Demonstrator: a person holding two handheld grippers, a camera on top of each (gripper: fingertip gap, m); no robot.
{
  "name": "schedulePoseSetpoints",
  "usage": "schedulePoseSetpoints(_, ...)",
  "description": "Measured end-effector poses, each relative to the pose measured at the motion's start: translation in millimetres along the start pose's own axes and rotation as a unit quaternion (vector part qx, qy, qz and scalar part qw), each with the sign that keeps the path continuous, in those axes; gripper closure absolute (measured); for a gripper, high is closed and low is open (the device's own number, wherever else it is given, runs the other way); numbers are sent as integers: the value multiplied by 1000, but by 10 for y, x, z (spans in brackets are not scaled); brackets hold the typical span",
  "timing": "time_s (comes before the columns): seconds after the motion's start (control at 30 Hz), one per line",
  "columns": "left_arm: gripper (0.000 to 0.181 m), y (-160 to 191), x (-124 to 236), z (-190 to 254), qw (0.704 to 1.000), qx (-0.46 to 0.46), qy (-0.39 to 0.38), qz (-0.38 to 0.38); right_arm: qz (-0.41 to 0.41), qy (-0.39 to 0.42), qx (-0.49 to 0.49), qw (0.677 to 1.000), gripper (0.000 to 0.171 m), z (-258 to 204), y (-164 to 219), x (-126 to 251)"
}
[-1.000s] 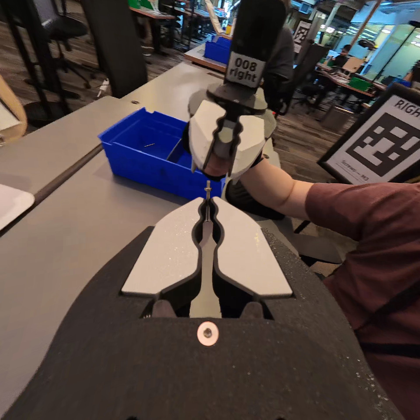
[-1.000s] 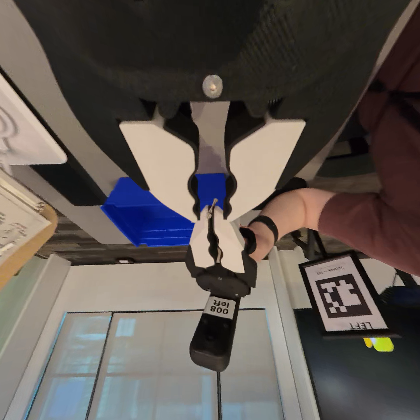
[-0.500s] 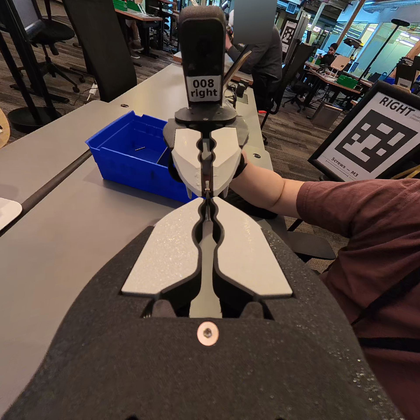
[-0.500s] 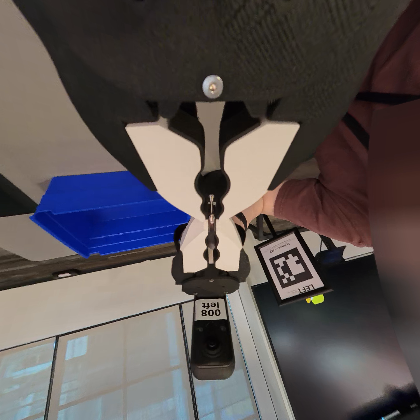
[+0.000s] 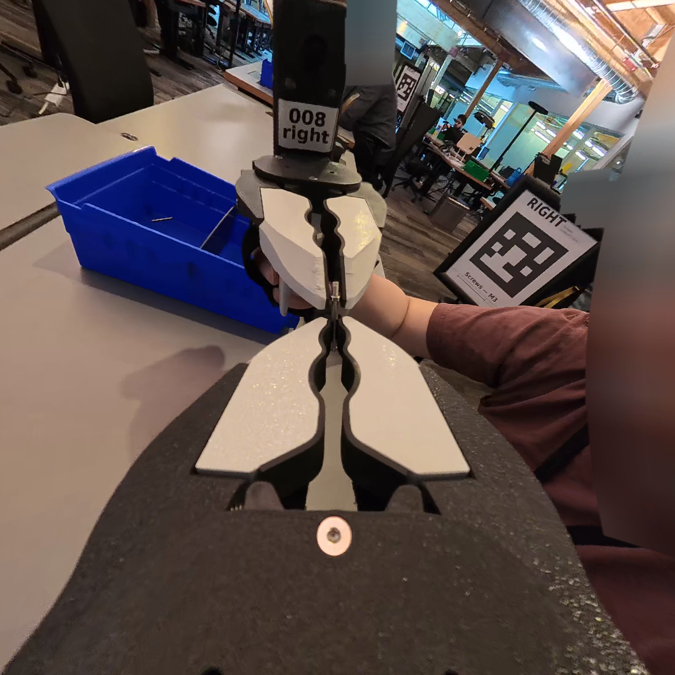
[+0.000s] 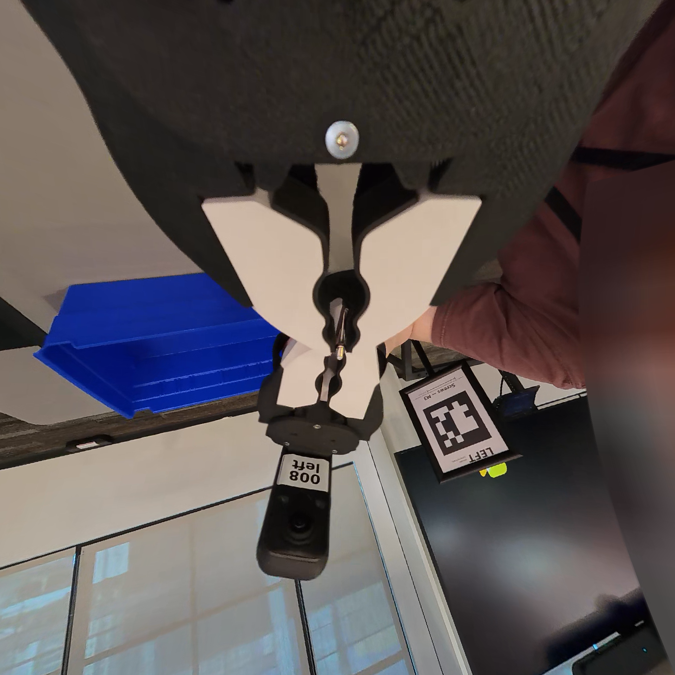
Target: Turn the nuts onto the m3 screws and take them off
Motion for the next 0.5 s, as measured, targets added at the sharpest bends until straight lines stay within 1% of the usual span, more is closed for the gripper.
schedulePoseSetpoints(0.33, 179, 14, -20, -22, 1000, 5, 0, -7, -7, 5, 6, 1000, 165, 11, 11, -1)
schedulePoseSetpoints(0.4, 179, 10, -22, -19, 1000, -2, -11, -5, 5, 7, 3, 1000, 165, 18, 6, 10)
schedulePoseSetpoints(0.47, 179, 9, -29, -11, 1000, -15, -25, -9, 25, 7, -6, 1000, 156, 23, -6, 26)
schedulePoseSetpoints(0.5, 179, 9, -35, -3, 999, -21, -29, -11, 27, 8, -9, 1000, 155, 27, -8, 30)
Point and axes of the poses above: each gripper's, where its closed fingertips meet, x back along the fingers, y out of its underside, z = x × y across the jaws, the point moved 10 cm from there along x, back along the fingers, and after that the axes turned 3 degrees about x, right-handed, at the moved point
